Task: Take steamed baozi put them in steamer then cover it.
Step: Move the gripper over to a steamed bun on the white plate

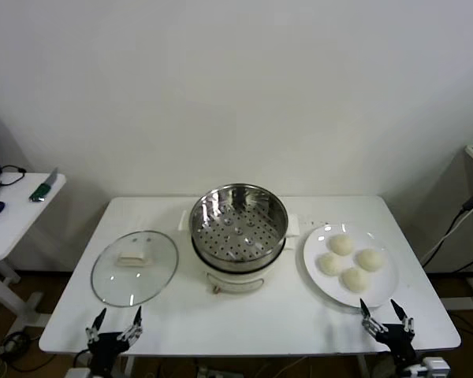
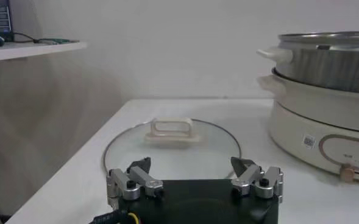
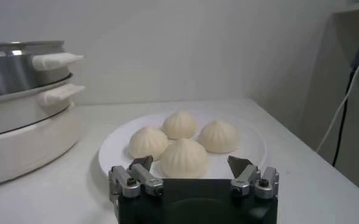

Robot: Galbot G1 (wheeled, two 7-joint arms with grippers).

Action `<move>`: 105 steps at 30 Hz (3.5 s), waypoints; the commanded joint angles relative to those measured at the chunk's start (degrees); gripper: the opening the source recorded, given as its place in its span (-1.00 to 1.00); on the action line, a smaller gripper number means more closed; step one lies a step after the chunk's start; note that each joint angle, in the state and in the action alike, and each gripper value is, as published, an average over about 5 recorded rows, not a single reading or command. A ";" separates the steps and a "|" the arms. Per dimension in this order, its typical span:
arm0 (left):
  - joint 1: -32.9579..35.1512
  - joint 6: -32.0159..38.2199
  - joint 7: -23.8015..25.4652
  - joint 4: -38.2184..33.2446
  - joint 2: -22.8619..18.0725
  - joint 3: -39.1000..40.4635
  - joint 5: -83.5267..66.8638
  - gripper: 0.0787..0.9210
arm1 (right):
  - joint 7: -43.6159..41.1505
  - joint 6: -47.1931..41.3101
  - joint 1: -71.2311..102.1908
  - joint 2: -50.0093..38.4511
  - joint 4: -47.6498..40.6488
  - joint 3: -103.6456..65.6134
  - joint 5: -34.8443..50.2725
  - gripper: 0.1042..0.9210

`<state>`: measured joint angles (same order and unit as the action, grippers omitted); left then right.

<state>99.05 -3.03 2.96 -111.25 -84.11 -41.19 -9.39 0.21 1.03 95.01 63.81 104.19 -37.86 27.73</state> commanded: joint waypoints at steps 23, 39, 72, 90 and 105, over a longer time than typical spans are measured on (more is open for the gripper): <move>-1.09 0.91 0.28 -0.07 -1.38 1.79 1.45 0.77 | -20.48 -21.84 -51.77 -36.51 -14.18 30.13 -9.22 0.76; -1.64 1.80 0.33 0.96 -1.43 2.69 2.24 0.77 | -58.29 -6.97 -110.09 -40.58 -30.18 95.09 -20.98 0.76; -2.04 3.40 0.36 2.60 0.28 1.08 1.67 0.77 | -67.73 -0.84 -110.49 -6.98 -66.66 104.88 -20.81 0.76; -2.30 3.97 0.21 4.80 0.93 1.19 1.77 0.77 | -65.85 1.68 -104.76 -2.25 -76.34 96.00 -29.23 0.76; -3.08 4.40 0.14 6.33 1.47 1.44 1.69 0.77 | -63.49 3.91 -102.59 -0.10 -80.26 90.42 -34.59 0.76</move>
<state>95.97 1.36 3.10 -105.12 -82.64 -39.74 -7.66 -64.10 3.83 -8.50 62.40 26.86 55.92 -3.45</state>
